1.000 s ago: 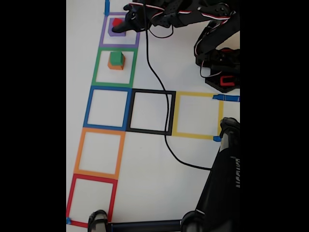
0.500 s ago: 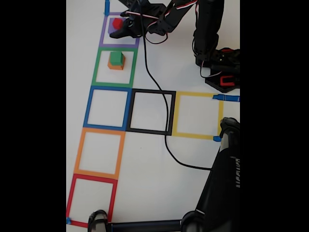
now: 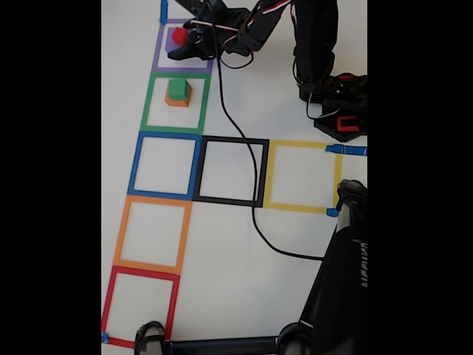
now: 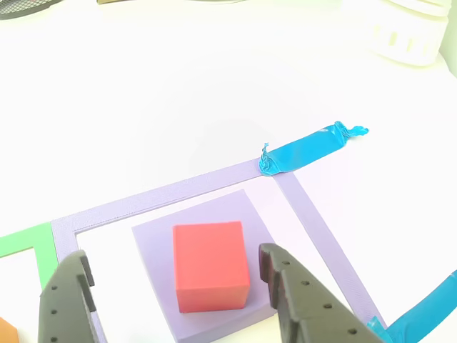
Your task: Tower of hanoi
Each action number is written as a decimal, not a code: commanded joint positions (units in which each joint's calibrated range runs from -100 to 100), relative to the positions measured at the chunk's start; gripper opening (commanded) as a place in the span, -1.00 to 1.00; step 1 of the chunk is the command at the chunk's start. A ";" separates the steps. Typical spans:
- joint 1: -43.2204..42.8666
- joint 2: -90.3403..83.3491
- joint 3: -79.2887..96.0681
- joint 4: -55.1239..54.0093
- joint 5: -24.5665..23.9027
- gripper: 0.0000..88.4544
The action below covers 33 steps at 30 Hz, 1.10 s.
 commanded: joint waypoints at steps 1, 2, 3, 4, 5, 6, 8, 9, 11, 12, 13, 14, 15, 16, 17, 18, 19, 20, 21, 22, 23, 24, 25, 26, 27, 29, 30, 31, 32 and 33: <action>-0.28 -0.33 -2.82 -1.40 0.00 -0.50; -0.38 -0.24 -2.82 -1.40 0.00 -0.53; -0.47 -0.16 -2.73 -1.40 0.00 -0.56; -0.47 -0.08 -2.64 -1.40 0.00 -0.60; -0.47 0.00 -2.55 -1.40 0.00 -0.64; -0.57 0.00 -2.46 -1.40 0.00 -0.66; -0.66 0.00 -2.37 -1.40 0.00 -0.70; -0.66 0.00 -2.37 -1.40 0.00 -0.71; -0.76 0.00 -2.37 -1.40 0.00 -0.74; -0.86 0.00 -2.37 -1.40 0.00 -0.77; -0.95 0.00 -2.37 -1.40 0.00 -0.80; -1.05 0.00 -2.37 -1.40 0.00 -0.82; -1.24 0.00 -2.37 -1.40 0.00 -0.84; -1.33 0.00 -2.46 -1.40 0.00 -0.85; -1.53 0.00 -2.46 -1.40 0.00 -0.87; -1.72 0.00 -2.46 -1.40 0.00 -0.91; -1.91 0.00 -2.46 -1.40 0.00 -0.92; -2.20 0.00 -2.46 -1.40 0.00 -0.93; -2.39 0.00 -2.46 -1.40 0.00 -0.94; -2.68 0.00 -2.46 -1.40 0.00 -0.95; -2.87 0.00 -2.46 -1.40 0.00 -0.96; -3.06 0.00 -2.46 -1.40 0.00 -0.97; -3.25 0.00 -2.55 -1.40 0.00 -0.97; -3.44 0.00 -2.55 -1.40 0.00 -0.97; -3.64 0.00 -2.64 -1.40 0.00 -0.97; -4.02 -0.49 -2.91 -1.15 0.00 -0.97; -4.12 -1.05 -3.01 -0.83 0.00 -0.97; -4.31 -2.02 -3.10 0.22 0.00 -0.97; -4.50 -3.15 -3.37 1.68 0.00 -0.97; -4.69 -4.93 -3.73 4.11 0.00 -0.97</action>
